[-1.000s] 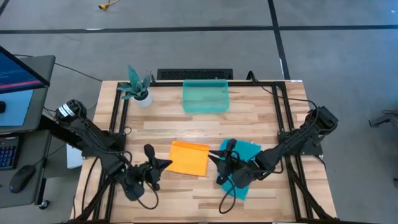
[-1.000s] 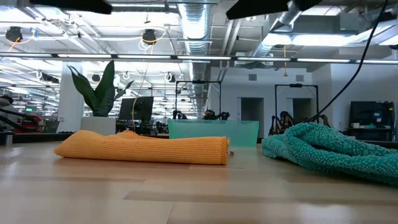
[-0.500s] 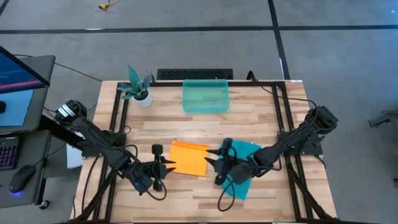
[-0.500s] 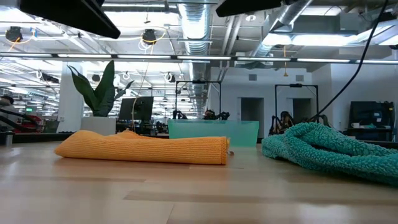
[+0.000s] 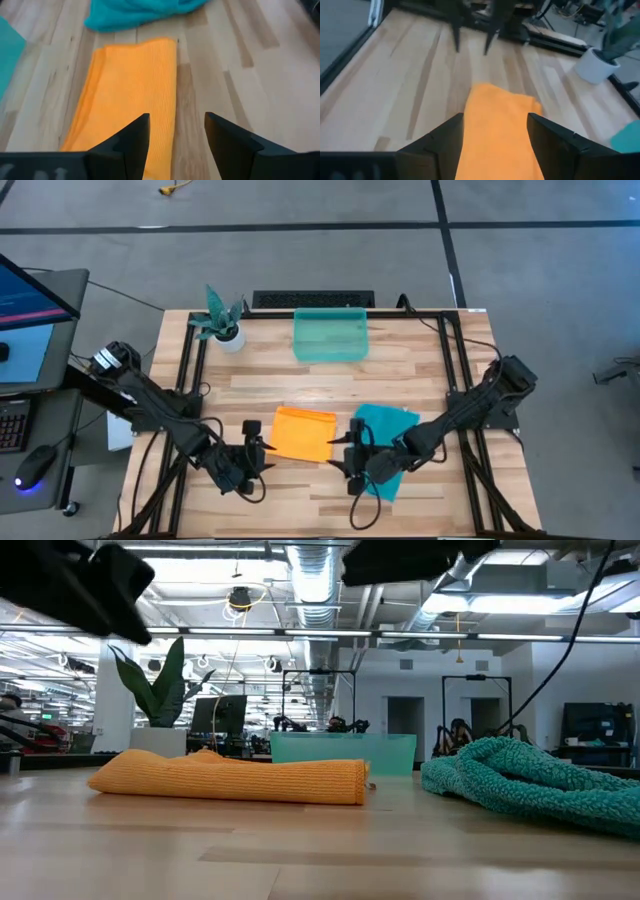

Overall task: Roll microfiber towels into tight, uniform cylinder then place into a basket
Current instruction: Roll the yellow microfiber cloth

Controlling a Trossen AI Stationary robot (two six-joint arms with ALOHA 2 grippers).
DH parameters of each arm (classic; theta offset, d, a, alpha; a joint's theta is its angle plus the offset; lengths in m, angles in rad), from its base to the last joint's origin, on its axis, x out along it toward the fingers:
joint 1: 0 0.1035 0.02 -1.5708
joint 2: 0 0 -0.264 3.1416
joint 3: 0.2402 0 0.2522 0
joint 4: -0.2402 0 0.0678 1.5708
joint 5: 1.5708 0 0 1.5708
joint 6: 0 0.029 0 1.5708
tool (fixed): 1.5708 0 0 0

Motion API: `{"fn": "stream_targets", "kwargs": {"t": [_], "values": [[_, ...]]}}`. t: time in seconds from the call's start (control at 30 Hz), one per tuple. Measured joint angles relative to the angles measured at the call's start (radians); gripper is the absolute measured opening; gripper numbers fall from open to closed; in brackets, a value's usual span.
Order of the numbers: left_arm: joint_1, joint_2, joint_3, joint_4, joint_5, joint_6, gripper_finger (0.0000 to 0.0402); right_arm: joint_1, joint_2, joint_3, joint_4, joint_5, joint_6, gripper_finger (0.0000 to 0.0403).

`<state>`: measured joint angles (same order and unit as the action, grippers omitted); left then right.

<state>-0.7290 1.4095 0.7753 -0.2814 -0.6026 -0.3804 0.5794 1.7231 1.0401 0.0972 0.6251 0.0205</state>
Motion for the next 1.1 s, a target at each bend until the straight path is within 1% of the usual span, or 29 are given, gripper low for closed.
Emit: {"fn": "stream_targets", "kwargs": {"t": [0.17, 0.43, 0.6, 0.77, 0.97, 1.03, 1.1], "values": [[-0.003, 0.061, -0.016, 0.046, -0.004, -0.005, 0.0175, 0.011, 0.053, -0.003, 0.009, -0.001, -0.002, 0.0236], [-0.002, 0.216, -0.017, 0.072, 0.019, -0.026, 0.0174, 0.015, 0.084, -0.001, 0.024, -0.022, 0.013, 0.0235], [0.017, 0.290, -0.017, 0.083, -0.014, -0.027, 0.0174, 0.015, 0.083, 0.000, 0.023, -0.036, 0.014, 0.0235], [0.025, 0.293, -0.017, 0.098, -0.035, -0.044, 0.0174, 0.013, 0.083, 0.000, 0.013, -0.049, 0.014, 0.0235], [-0.006, 0.291, 0.016, 0.090, -0.040, -0.040, 0.0174, 0.000, 0.083, 0.000, 0.008, -0.051, -0.018, 0.0235], [-0.018, 0.291, 0.034, 0.076, -0.071, -0.015, 0.0174, -0.011, 0.083, 0.000, 0.009, -0.052, -0.033, 0.0235], [-0.024, 0.290, 0.047, 0.058, -0.135, 0.010, 0.0174, -0.026, 0.083, 0.000, 0.009, -0.056, -0.034, 0.0235]]}}
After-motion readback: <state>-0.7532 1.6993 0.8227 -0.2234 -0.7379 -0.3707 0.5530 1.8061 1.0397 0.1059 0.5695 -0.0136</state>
